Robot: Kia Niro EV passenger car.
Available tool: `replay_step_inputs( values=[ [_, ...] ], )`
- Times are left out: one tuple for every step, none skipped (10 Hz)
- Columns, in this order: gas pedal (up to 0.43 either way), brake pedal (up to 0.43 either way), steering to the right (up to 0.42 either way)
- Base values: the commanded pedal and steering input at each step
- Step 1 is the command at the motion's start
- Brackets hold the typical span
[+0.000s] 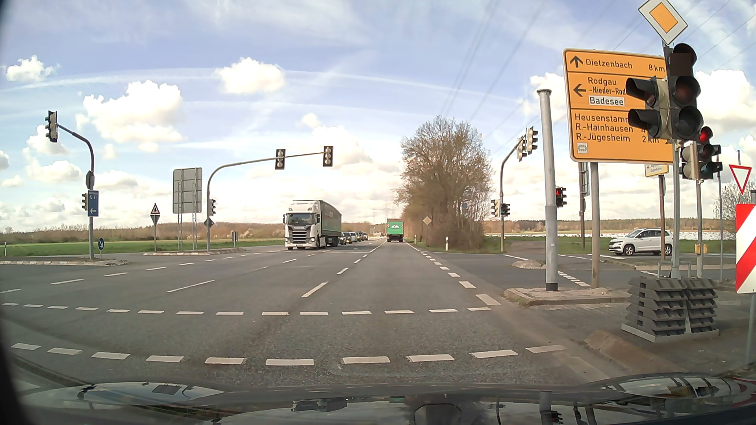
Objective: Follow the waypoints while adhering to traffic rules and regulations
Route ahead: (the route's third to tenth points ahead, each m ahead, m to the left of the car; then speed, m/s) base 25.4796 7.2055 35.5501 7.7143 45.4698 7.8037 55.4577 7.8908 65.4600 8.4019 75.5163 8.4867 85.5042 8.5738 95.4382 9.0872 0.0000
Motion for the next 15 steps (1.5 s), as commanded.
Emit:
replay_step_inputs(
  values=[
    [0.000, 0.311, -0.004],
    [0.000, 0.311, -0.004],
    [0.000, 0.311, -0.004],
    [0.000, 0.311, -0.004],
    [0.000, 0.311, -0.004],
    [0.000, 0.311, -0.004],
    [0.000, 0.311, -0.004],
    [0.000, 0.311, -0.004],
    [0.000, 0.311, -0.004],
    [0.000, 0.311, -0.004],
    [0.000, 0.311, -0.004],
    [0.000, 0.287, -0.004],
    [0.000, 0.061, -0.004],
    [0.000, 0.000, -0.004],
    [0.000, 0.000, -0.004]
  ],
)
